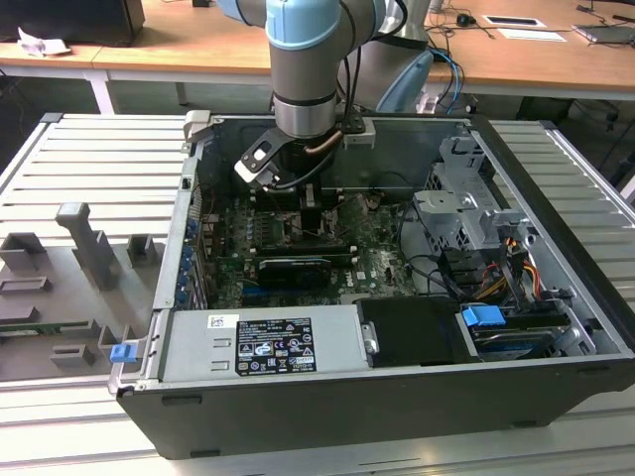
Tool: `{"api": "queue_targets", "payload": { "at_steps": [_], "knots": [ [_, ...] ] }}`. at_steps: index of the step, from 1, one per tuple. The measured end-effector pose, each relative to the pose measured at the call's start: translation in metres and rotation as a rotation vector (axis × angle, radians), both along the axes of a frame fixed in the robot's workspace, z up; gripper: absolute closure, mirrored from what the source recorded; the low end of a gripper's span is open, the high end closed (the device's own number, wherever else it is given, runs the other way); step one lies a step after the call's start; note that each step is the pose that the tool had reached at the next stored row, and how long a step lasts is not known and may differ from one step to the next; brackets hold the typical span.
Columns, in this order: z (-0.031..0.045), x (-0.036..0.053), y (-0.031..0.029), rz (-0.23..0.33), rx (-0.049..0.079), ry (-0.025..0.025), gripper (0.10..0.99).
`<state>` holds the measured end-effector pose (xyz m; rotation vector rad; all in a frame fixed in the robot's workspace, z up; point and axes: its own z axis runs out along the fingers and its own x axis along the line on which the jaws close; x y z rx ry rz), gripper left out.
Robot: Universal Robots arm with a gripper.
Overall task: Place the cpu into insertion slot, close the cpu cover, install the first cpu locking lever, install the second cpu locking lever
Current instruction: 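Place the cpu into insertion slot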
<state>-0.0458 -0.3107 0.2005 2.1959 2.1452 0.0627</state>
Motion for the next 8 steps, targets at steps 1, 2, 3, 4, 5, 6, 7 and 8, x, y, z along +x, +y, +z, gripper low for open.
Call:
{"api": "queue_targets", "payload": {
  "at_steps": [1,2,3,4,5,6,7,8],
  "knots": [
    [0.0,0.0004,-0.0001,0.0,0.0,0.0002,0.482],
    [-0.0001,0.0009,0.0,0.001,0.0,0.0001,0.482],
    [-0.0003,0.001,0.0,0.004,0.0,0.0001,0.482],
    [-0.0006,0.0011,0.0,0.004,0.0,0.0001,0.482],
    [-0.0007,0.0011,0.0,0.005,0.0,0.0001,0.482],
    [-0.0006,0.0011,-0.0001,0.005,-0.001,0.0003,0.494],
    [-0.0006,0.0011,-0.0001,0.007,-0.001,0.0003,0.557],
    [-0.0005,0.0011,0.0,0.009,0.0,0.0001,0.557]
  ]
}}
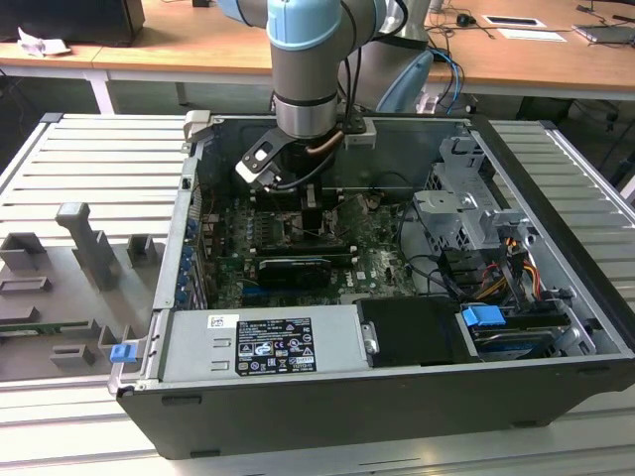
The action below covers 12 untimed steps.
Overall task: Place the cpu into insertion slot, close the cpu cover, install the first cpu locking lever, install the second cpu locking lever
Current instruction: 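Place the cpu into insertion slot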
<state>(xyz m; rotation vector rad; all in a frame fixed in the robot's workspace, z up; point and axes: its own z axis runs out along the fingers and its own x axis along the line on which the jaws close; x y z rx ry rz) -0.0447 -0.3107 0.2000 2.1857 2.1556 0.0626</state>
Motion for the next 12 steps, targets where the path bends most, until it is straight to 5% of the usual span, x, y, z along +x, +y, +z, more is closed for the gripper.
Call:
{"api": "queue_targets", "payload": {
  "at_steps": [6,12],
  "knots": [
    [0.0003,0.0001,0.0001,0.048,0.0,0.0,0.557],
    [-0.0003,0.001,0.0,0.03,-0.002,0.0002,0.557]
  ]
}}
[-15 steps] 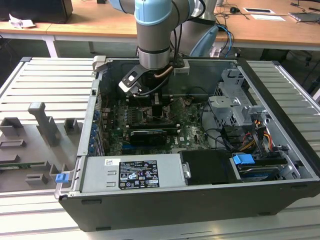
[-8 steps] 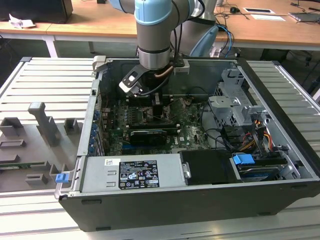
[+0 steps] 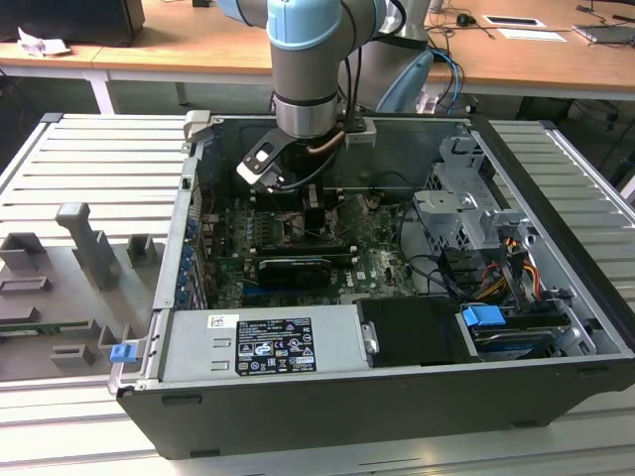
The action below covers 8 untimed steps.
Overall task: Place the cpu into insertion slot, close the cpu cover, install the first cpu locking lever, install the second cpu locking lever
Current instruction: 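Place the cpu into insertion slot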
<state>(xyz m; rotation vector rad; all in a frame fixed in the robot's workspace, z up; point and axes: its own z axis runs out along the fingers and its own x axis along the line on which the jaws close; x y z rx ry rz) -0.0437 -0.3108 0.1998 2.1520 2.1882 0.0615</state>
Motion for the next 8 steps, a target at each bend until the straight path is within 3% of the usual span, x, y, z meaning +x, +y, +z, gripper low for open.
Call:
{"api": "queue_targets", "payload": {
  "at_steps": [8],
  "knots": [
    [-0.0008,0.0005,0.0002,0.0,0.001,-0.0009,0.545]
  ]
}}
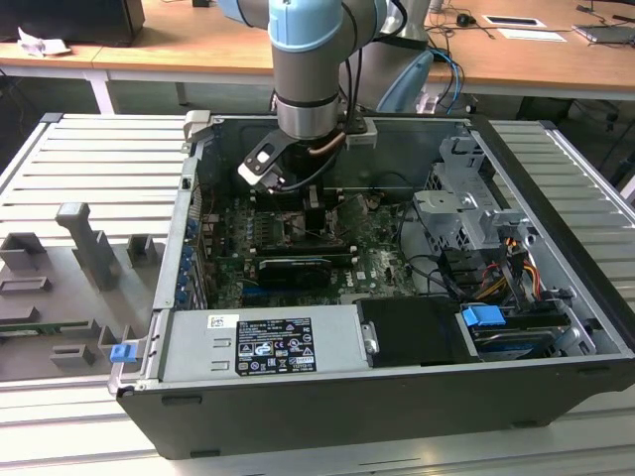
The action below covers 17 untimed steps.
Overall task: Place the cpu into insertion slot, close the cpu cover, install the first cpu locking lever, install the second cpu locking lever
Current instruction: 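Place the cpu into insertion slot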
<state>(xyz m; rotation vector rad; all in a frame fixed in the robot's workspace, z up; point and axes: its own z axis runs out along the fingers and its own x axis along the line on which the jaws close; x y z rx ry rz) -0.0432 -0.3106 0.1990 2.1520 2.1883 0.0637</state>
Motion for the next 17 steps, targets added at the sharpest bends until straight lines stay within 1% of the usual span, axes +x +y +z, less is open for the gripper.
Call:
{"api": "queue_targets", "payload": {
  "at_steps": [1,3,4,5,6,7,8,10,15,17],
  "knots": [
    [0.0004,-0.0001,-0.0002,0.0,-0.001,0.0006,0.482],
    [0.0018,-0.0001,-0.0002,0.0,-0.001,0.0006,0.482],
    [0.0019,-0.0001,-0.0004,0.0,-0.003,0.0007,0.482],
    [0.0017,-0.0002,-0.0005,0.0,-0.01,0.0006,0.482],
    [0.0016,-0.0002,-0.0005,0.0,-0.022,0.0007,0.482],
    [0.0016,-0.0001,-0.0005,0.0,-0.03,0.0007,0.482],
    [0.0016,-0.0001,-0.0004,0.0,-0.029,0.0007,0.482],
    [0.0015,-0.0002,0.0001,0.0,-0.024,0.0006,0.482],
    [0.0012,-0.0002,0.0016,0.0,0.018,0.0007,0.482],
    [0.0012,-0.0001,0.0017,0.0,0.019,0.0006,0.482]
  ]
}}
